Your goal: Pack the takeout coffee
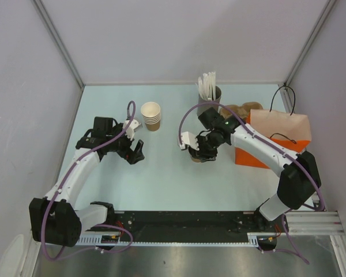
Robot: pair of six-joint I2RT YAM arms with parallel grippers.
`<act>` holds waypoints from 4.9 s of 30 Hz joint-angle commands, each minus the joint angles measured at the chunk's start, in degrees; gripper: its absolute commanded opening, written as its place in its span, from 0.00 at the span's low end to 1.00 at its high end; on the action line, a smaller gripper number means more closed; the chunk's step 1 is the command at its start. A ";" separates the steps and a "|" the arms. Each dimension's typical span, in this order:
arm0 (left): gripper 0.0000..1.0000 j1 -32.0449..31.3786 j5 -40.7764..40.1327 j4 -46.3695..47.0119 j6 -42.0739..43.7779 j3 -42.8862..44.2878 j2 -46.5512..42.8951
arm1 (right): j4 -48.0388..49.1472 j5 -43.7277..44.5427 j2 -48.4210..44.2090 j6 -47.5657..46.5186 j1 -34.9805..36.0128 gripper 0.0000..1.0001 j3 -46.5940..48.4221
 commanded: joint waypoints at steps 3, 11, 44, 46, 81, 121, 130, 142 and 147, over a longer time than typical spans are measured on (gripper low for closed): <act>1.00 0.52 0.31 1.33 0.41 -0.28 -0.24 | 3.79 0.06 0.46 -0.89 0.65 0.46 -1.92; 0.99 0.52 0.57 1.42 0.67 -0.36 -0.15 | 5.63 0.24 0.29 -0.63 0.74 0.44 -2.53; 1.00 0.52 0.75 1.33 0.85 -0.36 0.55 | 10.82 -0.03 1.87 2.27 -1.37 0.40 -2.45; 0.99 0.52 0.75 1.33 0.85 -0.36 0.47 | 10.82 0.06 2.31 2.27 -1.19 0.40 -2.53; 0.99 0.52 1.54 1.07 1.12 -0.36 0.29 | 11.17 3.93 4.42 3.41 0.39 0.07 -2.53; 1.00 -15.11 -12.08 -5.52 2.69 23.53 6.88 | 35.69 30.81 -37.06 11.68 1.53 0.00 -2.36; 0.99 -37.24 -28.33 -6.93 10.15 44.80 20.32 | 47.20 43.47 -40.05 14.57 -7.95 0.00 -2.45; 1.00 -55.63 -38.63 14.77 26.25 46.74 28.41 | 46.42 38.29 -43.04 25.47 -30.02 0.00 -2.45; 0.99 -57.05 -31.60 18.64 25.81 51.31 31.84 | 45.19 36.36 -43.22 27.15 -35.38 0.00 -2.54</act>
